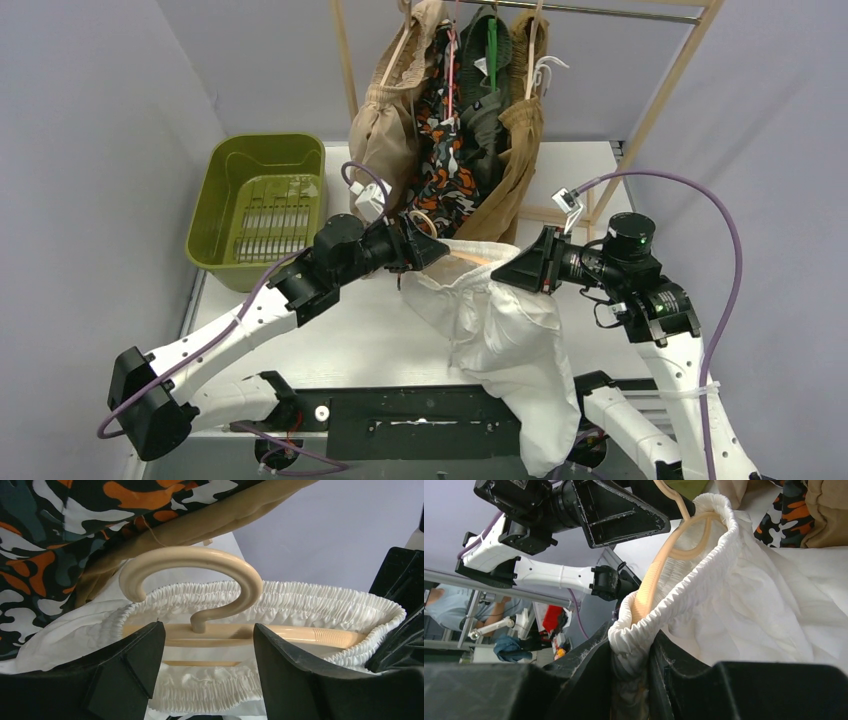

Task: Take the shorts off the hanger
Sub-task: Pick up the hanger from the clothes rod.

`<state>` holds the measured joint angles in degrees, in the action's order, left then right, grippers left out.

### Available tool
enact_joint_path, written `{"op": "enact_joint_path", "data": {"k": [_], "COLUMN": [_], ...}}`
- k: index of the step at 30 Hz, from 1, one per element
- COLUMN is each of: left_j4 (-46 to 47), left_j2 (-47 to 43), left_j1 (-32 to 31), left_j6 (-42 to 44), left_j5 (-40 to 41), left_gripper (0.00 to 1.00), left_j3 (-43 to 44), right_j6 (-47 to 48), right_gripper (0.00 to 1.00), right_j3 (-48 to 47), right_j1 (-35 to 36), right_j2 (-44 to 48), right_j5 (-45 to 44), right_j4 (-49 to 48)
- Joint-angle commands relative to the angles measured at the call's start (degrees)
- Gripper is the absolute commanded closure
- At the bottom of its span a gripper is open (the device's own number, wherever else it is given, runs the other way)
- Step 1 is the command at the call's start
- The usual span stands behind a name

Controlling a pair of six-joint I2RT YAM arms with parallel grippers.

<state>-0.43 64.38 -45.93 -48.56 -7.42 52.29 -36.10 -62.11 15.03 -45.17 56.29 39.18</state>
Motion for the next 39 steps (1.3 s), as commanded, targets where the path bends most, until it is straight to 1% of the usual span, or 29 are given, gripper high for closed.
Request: {"op": "enact_joint_path", "data": {"k": [1,3,6,9,12,17,20,22,23,24,30,32,34,36,37,39], "left_j4": [4.0,4.0,6.7,8.6,8.3,11.6,12.0,12.2,12.4,12.6,15.8,18.0,20.1,21.6,22.2,22.8], "left_j2": [-0.8,-1.9,-3.4,-1.9,1.0,1.4,2.2,2.8,3.0,3.2,2.3,1.6,1.0,0.9,0.9,1.0], "left_j1": [-0.7,-0.8,-0.8,-0.8,-0.8,-0.9,-0.9,-0.8,-0.8,-0.8,-0.7,-0.6,-0.5,-0.4,-0.3,-0.3], "left_j6": [-0.6,-0.9,-0.2,1.0,2.3,3.1,4.1,4.2,4.2,4.2,3.8,3.9,4.2,4.8,5.2,5.3], "left_j5": [5.0,6.0,6.8,3.2,-0.4,-0.7,-0.8,-0.8,-0.5,-0.1,3.0,4.6,4.9,3.7,2.9,1.8], "left_gripper": [0.39,0.40,0.45,0.49,0.55,0.57,0.56,0.52,0.48,0.47,0.46,0.43,0.42,0.44,0.46,0.56], "left_j3": [1.4,0.7,-1.3,-0.1,1.9,0.9,1.0,1.1,1.1,0.8,-1.7,-2.7,-3.0,-2.9,-3.0,-3.4], "right_j6": [-5.4,-7.2,-8.0,-9.6,-11.8,-13.2,-13.9,-14.3,-14.5,-14.7,-16.5,-17.0,-17.7,-19.1,-19.8,-21.5], "right_gripper": [1.00,1.00,1.00,1.00,1.00,1.00,1.00,1.00,1.00,1.00,1.00,1.00,1.00,1.00,1.00,1.00], "right_j3": [2.4,3.8,5.4,6.9,8.2,8.9,9.7,10.1,10.3,10.5,11.9,12.7,13.3,14.2,14.7,15.9], "right_j1": [0.8,0.7,0.8,0.8,1.0,1.3,1.4,1.5,1.5,1.4,1.6,1.6,1.6,1.6,1.5,1.6], "right_j2": [2.7,3.6,4.5,4.6,5.0,5.7,6.4,6.8,7.0,7.3,8.5,8.8,8.8,9.0,9.3,9.9], "right_j5": [-0.4,-0.2,0.0,0.5,1.4,1.9,2.2,2.3,2.1,2.0,1.6,1.4,1.1,1.1,1.1,1.3], "right_j4": [-13.4,-16.2,-18.0,-20.4,-24.2,-26.8,-27.8,-28.0,-28.1,-28.6,-30.6,-31.3,-32.0,-34.0,-35.4,-38.6]}}
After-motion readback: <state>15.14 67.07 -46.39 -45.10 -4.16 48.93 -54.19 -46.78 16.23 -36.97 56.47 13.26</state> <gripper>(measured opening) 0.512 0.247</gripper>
